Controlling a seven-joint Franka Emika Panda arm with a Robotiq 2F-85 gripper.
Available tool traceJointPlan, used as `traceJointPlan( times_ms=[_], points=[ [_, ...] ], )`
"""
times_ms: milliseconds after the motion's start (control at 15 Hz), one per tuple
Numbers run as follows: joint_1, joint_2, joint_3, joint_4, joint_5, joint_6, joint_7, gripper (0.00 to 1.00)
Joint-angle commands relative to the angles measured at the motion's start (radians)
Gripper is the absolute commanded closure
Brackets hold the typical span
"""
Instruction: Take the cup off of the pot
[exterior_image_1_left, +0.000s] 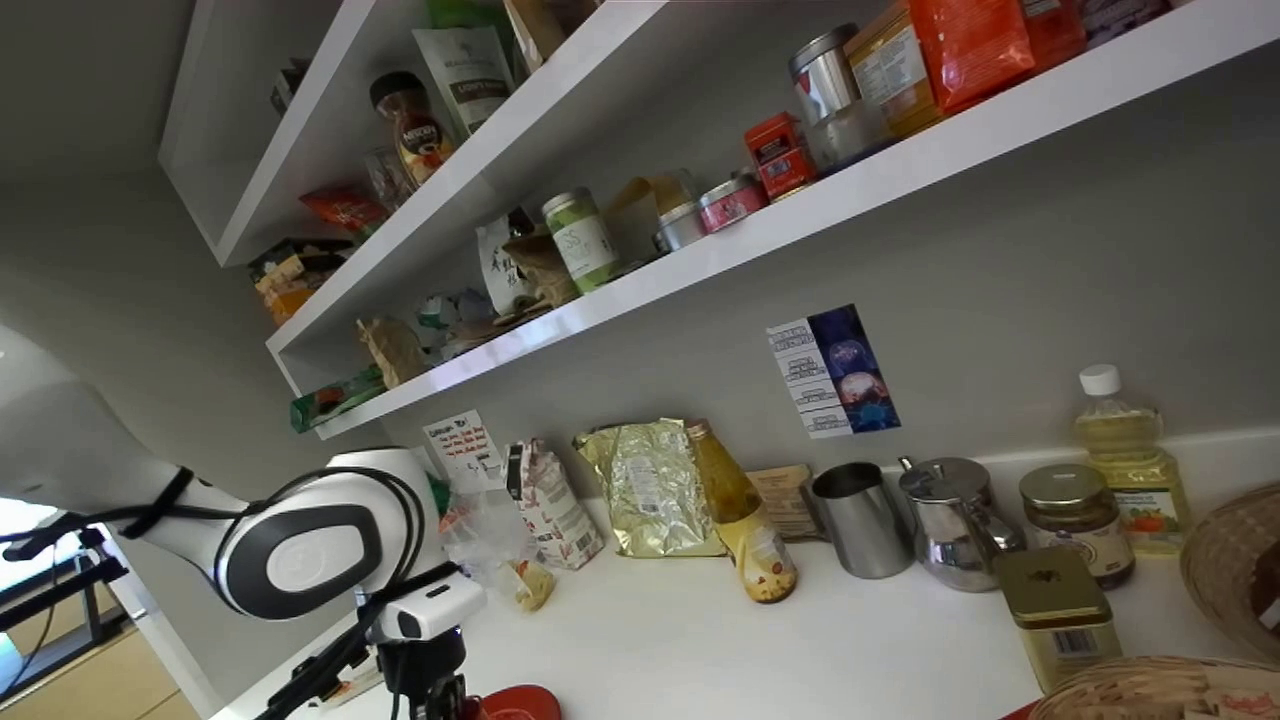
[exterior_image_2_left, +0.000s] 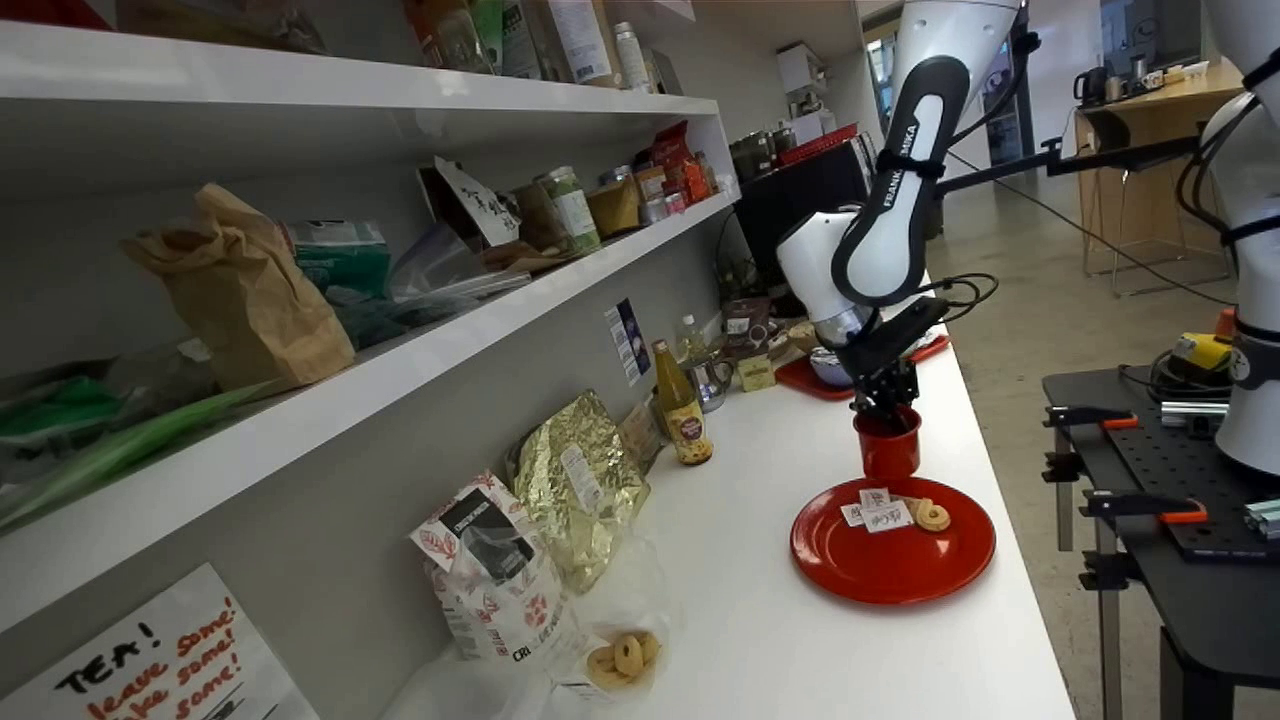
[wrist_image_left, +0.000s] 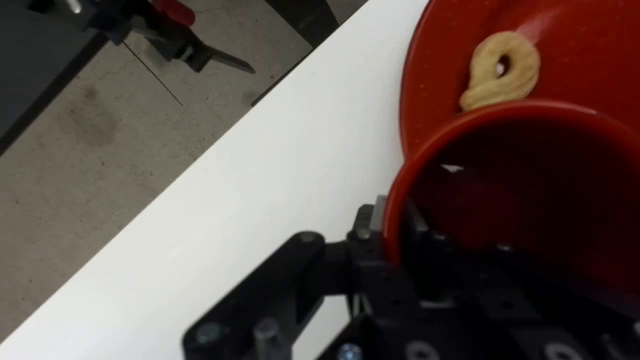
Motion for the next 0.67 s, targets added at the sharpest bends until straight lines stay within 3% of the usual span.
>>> traceJointPlan(
  times_ms=[0,267,600],
  points=[
    [-0.065,-0.086,-0.056,-0.057,-0.050,-0.006,0.007,0.98],
    [-0.131,-0.088,-0.094,-0.065,-0.076,0.002,0.008,0.98],
    [-0.147,-0.039,-0.089,-0.089,-0.069,0.015,0.006,0.98]
  ],
)
